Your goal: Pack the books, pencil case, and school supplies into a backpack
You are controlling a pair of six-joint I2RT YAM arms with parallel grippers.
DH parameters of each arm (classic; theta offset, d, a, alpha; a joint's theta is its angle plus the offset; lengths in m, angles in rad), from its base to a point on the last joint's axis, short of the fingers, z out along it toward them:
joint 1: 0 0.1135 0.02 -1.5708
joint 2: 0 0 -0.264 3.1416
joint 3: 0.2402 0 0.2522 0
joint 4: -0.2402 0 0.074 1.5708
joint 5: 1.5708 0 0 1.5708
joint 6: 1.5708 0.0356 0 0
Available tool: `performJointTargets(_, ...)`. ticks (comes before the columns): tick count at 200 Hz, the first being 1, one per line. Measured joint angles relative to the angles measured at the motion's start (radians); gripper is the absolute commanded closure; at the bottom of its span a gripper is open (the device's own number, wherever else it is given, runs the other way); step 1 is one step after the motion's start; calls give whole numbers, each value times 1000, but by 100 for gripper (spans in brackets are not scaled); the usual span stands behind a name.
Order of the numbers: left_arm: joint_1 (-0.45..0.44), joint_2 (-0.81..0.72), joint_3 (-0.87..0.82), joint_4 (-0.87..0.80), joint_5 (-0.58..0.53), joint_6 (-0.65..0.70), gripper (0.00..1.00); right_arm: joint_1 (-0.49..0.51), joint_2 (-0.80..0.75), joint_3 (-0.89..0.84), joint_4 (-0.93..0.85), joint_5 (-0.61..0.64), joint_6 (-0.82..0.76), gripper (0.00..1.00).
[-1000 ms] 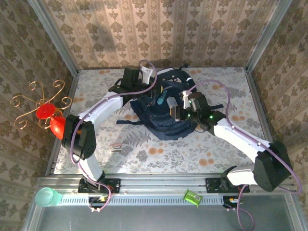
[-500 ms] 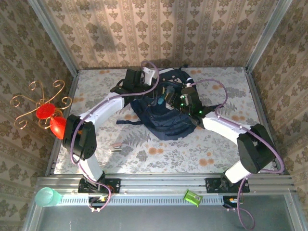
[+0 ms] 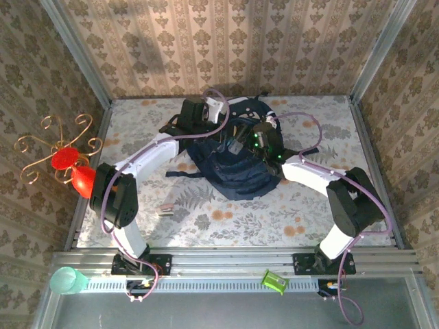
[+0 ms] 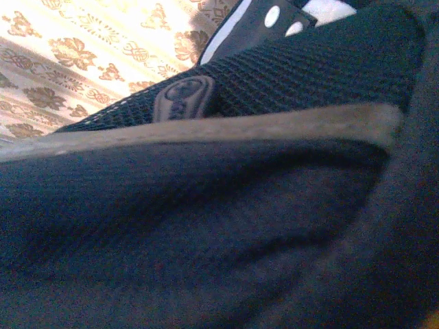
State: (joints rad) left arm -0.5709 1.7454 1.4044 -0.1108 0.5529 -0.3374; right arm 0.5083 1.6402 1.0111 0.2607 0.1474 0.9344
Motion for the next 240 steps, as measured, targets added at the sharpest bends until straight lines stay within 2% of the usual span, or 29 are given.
performJointTargets(48, 9, 0, -4, 3, 1, 0, 100, 23, -193, -120, 2, -33, -187, 40)
performJointTargets(73, 23, 0, -14, 15, 11, 0, 100, 120, -291, -179, 4, -79, -367, 40)
performJointTargets(92, 35, 0, -18, 16, 24, 0, 100, 222, -301, -214, 21, -132, -511, 41)
performJointTargets(107, 40, 0, -22, 23, 29, 0, 100, 294, -254, -229, 27, -171, -602, 41)
performJointTargets(134, 43, 0, -27, 32, 34, 0, 100, 404, -80, -203, 22, -222, -713, 38)
performJointTargets(167, 43, -1, -31, 33, 35, 0, 100, 506, 122, -71, -10, -266, -810, 31)
performJointTargets(189, 43, -8, -37, 32, 35, 0, 100, 538, 222, 28, -10, -316, -846, 23)
performJointTargets(240, 43, -17, -42, 31, 34, 0, 100, 553, 415, 233, -51, -393, -929, 17)
